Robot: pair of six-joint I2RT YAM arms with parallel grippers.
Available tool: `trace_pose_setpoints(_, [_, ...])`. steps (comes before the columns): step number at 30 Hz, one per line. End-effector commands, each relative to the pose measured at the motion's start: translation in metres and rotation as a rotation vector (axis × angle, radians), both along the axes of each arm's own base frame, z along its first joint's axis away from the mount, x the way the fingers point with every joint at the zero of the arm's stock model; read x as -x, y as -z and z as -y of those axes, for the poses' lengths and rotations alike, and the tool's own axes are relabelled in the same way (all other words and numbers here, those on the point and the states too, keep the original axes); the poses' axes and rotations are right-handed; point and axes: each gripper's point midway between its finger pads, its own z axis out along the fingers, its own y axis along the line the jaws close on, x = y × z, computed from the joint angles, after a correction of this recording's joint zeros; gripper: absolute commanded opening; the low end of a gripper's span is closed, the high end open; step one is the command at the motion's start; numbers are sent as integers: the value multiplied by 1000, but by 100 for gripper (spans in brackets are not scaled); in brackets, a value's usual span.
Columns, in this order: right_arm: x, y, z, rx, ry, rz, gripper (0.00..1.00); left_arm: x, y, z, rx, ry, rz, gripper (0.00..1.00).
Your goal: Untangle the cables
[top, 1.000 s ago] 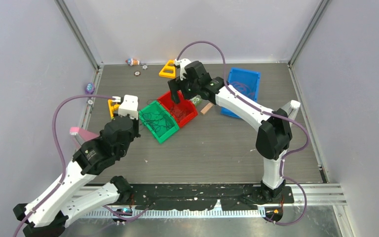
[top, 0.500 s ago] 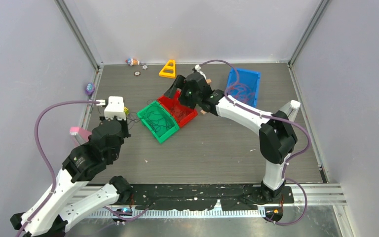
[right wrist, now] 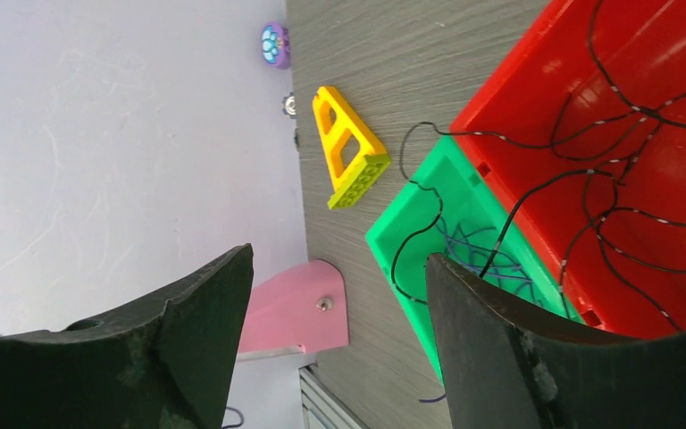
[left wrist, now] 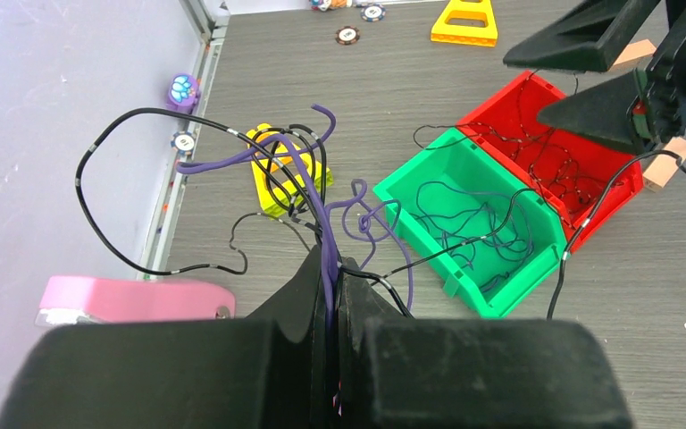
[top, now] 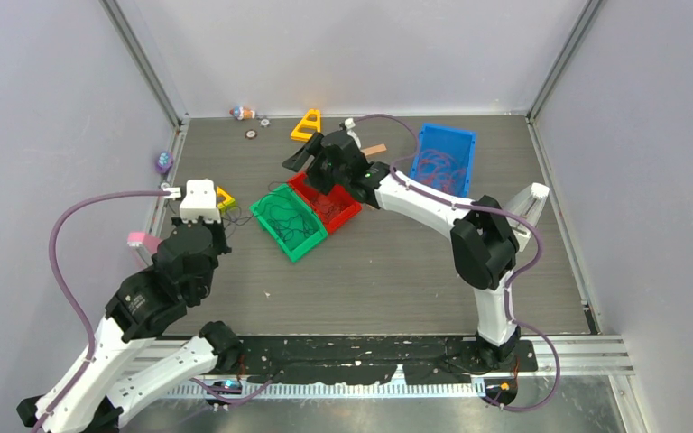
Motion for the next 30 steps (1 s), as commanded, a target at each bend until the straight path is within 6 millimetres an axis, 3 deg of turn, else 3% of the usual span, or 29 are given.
trace_pose_setpoints(1, [-3,-18,-1,-32,31,17,76,0,-7,-8,-12,-32,21,0])
trace_pose_setpoints(4, [-3,-16,5,-16,47,28,76,-2,-7,-7,-17,-34,21,0])
trace_pose_setpoints(14, [-9,-41,45,19,91,113,78,-3,-3,-6,-21,-30,13,0])
trace_pose_setpoints(22, [1,-29,72,64,112,109,80,-4,-3,-4,-18,-25,11,0])
trace_pose_setpoints(25, [5,-19,75,65,104,95,80,-5,-3,-2,-15,-21,12,0])
trace_pose_setpoints(30, [9,-10,59,31,58,64,79,-6,-3,0,-17,-16,8,0])
